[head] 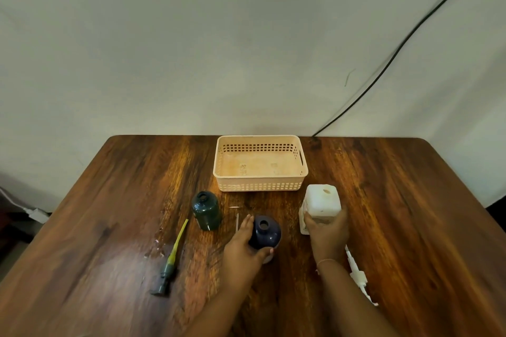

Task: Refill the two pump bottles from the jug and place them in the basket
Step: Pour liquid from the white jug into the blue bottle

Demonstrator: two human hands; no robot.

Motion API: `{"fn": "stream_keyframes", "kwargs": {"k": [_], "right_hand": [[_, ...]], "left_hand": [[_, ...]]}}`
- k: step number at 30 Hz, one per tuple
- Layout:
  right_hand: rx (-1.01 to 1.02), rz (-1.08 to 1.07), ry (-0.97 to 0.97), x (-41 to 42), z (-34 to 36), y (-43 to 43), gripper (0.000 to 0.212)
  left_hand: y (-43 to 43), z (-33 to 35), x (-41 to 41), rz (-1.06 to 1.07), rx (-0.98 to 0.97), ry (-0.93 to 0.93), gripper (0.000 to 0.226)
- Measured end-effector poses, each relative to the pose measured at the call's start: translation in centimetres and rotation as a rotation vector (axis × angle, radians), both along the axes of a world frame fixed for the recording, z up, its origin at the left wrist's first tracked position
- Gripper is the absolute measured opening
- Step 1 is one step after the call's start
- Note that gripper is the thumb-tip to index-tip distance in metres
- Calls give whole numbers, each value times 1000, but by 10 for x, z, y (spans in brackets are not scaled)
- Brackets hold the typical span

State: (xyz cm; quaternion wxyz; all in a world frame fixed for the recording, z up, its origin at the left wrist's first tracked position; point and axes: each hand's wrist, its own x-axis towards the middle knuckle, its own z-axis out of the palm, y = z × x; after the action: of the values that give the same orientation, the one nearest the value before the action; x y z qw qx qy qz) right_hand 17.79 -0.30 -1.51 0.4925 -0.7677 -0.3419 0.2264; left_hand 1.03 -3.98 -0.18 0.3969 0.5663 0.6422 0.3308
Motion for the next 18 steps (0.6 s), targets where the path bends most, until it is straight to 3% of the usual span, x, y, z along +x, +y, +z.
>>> {"fn": "stream_keyframes", "kwargs": {"k": [3, 12, 18], "right_hand": [[20, -18, -20, 3, -3, -11, 76], [20, 10, -35, 5, -11, -56, 79], [36, 47, 60, 5, -5, -56, 89]], "left_hand": [[1, 2, -2, 9, -16, -15, 83], [6, 13, -1, -1, -81, 72, 82], [14, 23, -2, -86, -121, 236, 83]]}}
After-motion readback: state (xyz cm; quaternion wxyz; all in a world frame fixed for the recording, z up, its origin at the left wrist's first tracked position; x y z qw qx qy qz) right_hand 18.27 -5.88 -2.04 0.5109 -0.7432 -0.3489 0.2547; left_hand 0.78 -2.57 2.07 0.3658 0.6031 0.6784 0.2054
